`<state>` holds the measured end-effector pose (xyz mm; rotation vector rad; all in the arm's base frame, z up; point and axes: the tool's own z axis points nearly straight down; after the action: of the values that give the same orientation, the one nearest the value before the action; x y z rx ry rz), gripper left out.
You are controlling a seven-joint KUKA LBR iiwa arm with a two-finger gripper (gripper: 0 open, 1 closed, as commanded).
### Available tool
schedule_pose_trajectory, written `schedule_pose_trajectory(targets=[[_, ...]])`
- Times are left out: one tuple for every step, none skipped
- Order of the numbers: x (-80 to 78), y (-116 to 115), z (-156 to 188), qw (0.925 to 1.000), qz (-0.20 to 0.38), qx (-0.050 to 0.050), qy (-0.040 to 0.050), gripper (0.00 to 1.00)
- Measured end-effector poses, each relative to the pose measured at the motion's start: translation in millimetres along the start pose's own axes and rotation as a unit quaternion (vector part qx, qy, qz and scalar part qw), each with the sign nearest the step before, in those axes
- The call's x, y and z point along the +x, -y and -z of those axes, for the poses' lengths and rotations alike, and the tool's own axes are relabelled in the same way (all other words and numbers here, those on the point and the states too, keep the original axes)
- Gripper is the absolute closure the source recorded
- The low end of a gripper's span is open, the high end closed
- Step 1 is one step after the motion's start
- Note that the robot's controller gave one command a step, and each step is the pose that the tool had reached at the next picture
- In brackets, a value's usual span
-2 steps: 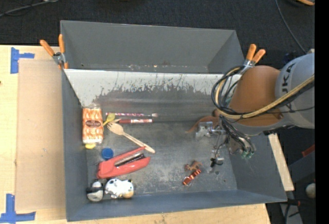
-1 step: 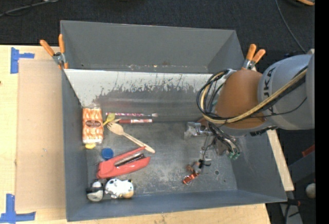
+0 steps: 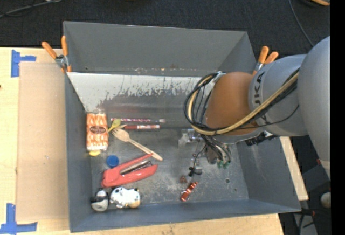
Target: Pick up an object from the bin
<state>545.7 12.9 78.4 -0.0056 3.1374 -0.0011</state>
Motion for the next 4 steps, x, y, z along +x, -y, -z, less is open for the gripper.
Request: schedule_pose_trajectory(targets=[[0.7,-34.1,59.7,0.9986,-0.053,0.002,-0.0030,0.00],[-8.9,-47.2,84.7,0.9981,-0.062,0.000,0.0015,0.00],[-8.9,-47.2,84.7,0.9981,-0.062,0.000,0.0015,0.00],[37.4,-87.8,41.8,0.9996,-0.028,0.000,0.0005,0.00]])
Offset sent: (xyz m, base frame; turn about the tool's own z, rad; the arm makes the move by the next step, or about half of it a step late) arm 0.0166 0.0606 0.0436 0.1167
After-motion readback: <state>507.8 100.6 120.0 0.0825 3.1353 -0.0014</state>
